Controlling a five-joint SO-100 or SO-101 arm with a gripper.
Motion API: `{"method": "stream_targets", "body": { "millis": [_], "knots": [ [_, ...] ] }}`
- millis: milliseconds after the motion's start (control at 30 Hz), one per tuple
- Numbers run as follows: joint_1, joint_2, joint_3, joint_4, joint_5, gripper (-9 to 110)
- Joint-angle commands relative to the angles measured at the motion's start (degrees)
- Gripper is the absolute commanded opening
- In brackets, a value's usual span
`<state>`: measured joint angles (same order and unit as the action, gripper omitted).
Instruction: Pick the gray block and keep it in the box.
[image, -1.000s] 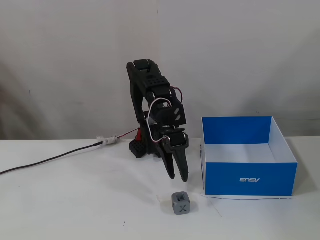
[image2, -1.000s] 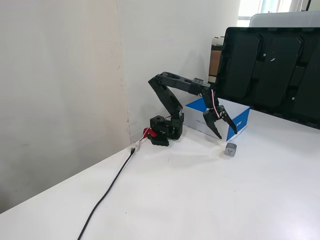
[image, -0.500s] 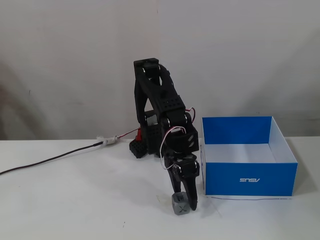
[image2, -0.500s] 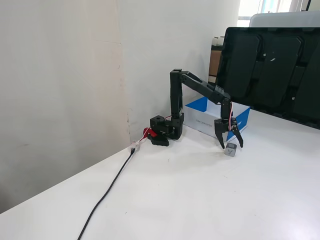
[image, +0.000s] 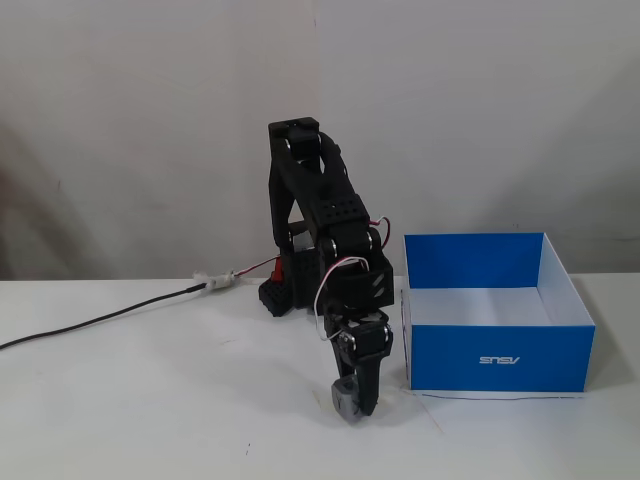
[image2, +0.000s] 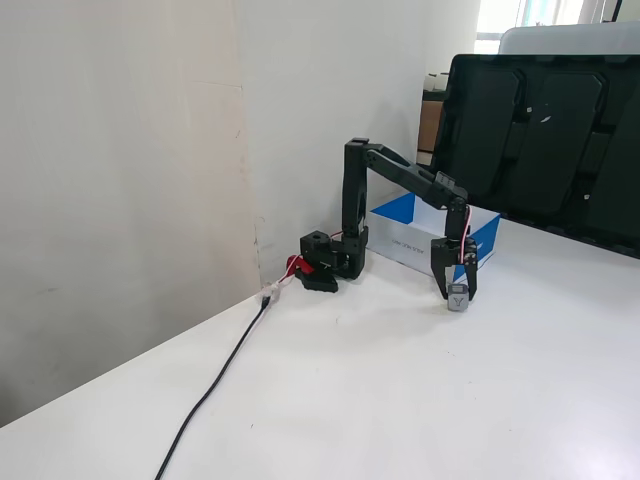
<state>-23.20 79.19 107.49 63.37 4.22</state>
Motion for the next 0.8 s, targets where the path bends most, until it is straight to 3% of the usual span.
{"method": "stream_targets", "body": {
  "millis": [0, 233, 433, 767],
  "knots": [
    [0.0, 7.6, -5.4, 3.1, 0.0, 0],
    [-4.7, 27.0, -9.8, 13.6, 0.0, 0],
    [-20.9, 42.3, -10.3, 20.2, 0.0, 0],
    [-46.6, 43.6, -7.1, 18.7, 0.0, 0]
  ]
}}
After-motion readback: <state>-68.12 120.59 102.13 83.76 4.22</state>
